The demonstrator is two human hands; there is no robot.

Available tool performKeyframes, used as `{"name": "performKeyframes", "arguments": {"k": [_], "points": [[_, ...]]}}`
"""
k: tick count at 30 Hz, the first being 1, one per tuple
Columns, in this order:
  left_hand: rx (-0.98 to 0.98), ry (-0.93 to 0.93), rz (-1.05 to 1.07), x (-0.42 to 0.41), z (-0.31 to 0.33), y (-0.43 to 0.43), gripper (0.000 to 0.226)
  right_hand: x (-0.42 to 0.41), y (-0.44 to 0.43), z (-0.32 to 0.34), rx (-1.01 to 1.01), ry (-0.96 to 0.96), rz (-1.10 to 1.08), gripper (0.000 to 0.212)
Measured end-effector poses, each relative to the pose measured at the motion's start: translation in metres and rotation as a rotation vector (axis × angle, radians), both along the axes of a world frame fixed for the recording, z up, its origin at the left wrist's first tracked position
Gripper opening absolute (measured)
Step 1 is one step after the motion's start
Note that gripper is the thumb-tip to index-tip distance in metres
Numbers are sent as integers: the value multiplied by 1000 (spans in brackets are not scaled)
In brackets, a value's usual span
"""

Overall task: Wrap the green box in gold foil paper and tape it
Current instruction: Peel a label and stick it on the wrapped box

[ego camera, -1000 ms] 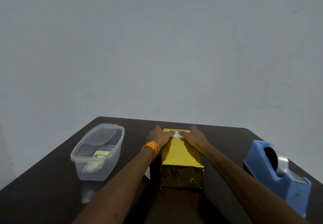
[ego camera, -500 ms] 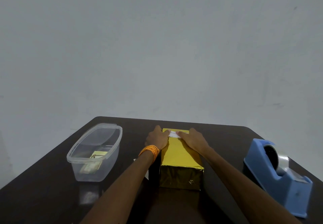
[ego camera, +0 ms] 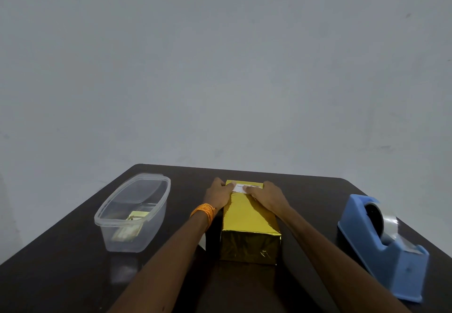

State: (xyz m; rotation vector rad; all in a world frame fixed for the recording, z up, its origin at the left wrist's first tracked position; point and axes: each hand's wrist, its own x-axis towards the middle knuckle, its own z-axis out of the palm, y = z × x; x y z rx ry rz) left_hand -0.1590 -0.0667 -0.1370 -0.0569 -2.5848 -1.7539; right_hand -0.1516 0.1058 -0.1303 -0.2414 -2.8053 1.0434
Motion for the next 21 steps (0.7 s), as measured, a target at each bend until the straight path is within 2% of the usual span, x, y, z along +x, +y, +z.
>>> {"name": "performKeyframes", "arguments": {"k": [2,4,7,9,15,19,21], "points": [[126,-50,-65,3,-1,-5,39,0,0,-1,-55,4,7,71],[225,-102,-130,7,-1,-11,43,-1,1,-3,-96,21,13,58],[317,-169,-183,8,-1,-18,45,-1,2,-4,-96,35,17,37],[356,-217,-211,8,0,-22,45,-2,2,-4,-73,27,16,34],[282,-229,-197,14,7,-16,36,2,2,-1,-96,-5,51,36],[184,-157,-128,16,6,-9,32,9,6,1,-357,-116,136,40],[153,-133,-106,17,4,-6,30,12,8,-2,-446,-127,127,28]]}}
